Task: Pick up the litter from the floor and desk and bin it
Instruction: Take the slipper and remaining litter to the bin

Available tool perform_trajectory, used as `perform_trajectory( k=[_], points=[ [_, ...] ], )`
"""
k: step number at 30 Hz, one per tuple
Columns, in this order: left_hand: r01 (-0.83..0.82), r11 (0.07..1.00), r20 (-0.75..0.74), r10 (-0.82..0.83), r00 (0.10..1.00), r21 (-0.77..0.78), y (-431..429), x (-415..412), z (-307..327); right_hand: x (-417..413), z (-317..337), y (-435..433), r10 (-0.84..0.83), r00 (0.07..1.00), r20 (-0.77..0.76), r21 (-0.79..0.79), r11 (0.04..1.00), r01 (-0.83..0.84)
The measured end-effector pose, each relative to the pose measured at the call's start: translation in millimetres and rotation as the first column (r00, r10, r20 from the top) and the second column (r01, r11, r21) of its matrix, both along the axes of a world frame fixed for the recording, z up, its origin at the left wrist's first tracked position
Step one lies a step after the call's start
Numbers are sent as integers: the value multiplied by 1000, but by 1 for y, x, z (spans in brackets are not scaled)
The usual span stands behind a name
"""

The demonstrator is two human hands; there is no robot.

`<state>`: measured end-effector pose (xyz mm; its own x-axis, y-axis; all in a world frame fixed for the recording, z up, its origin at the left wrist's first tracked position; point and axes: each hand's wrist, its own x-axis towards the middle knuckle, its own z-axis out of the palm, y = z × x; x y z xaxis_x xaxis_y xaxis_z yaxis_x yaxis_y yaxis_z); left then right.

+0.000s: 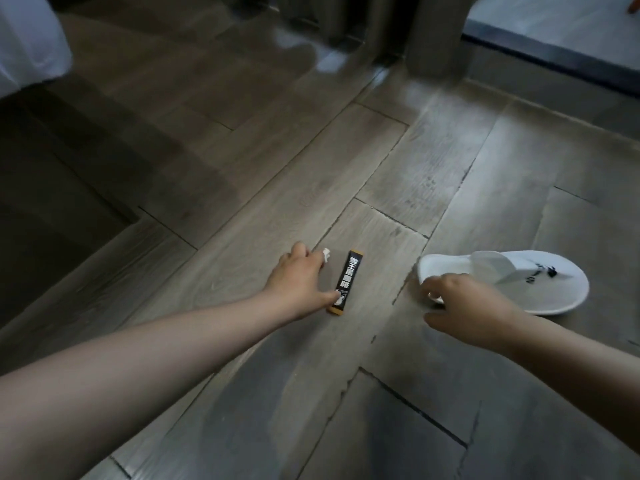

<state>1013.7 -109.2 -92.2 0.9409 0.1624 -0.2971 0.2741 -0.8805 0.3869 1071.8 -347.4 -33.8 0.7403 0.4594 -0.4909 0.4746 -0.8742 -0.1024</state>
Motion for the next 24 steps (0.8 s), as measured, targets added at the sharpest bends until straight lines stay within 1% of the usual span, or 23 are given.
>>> perform_trajectory(
  k=[4,7,9,13,17,20,22,24],
  points=[
    [54,993,-35,-51,998,102,-24,15,-3,13,-1,-30,10,995,102,-9,1000,-9],
    [72,988,-49,-66,997,134,-32,21,-6,25,-2,-58,24,985,172,-125,992,-2],
    [83,984,-47,-77,996,155,-34,22,-9,34,-5,-77,-13,986,165,-179,983,43],
    [91,988,-31,-88,996,128,-36,23,-14,43,-18,-106,-104,985,136,-178,976,128],
    [140,979,-1,-142,990,150,-37,24,-17,50,-26,-119,-137,984,114,-134,979,152],
    [150,979,-1,-151,989,139,-37,23,-19,56,-29,-124,-165,982,88,-110,978,175],
    [154,980,-6,-155,988,124,-37,23,-19,55,-30,-123,-158,985,65,-132,977,165],
    [152,983,-11,-152,988,102,-35,23,-21,49,-33,-120,-116,991,60,-143,982,124]
  ],
)
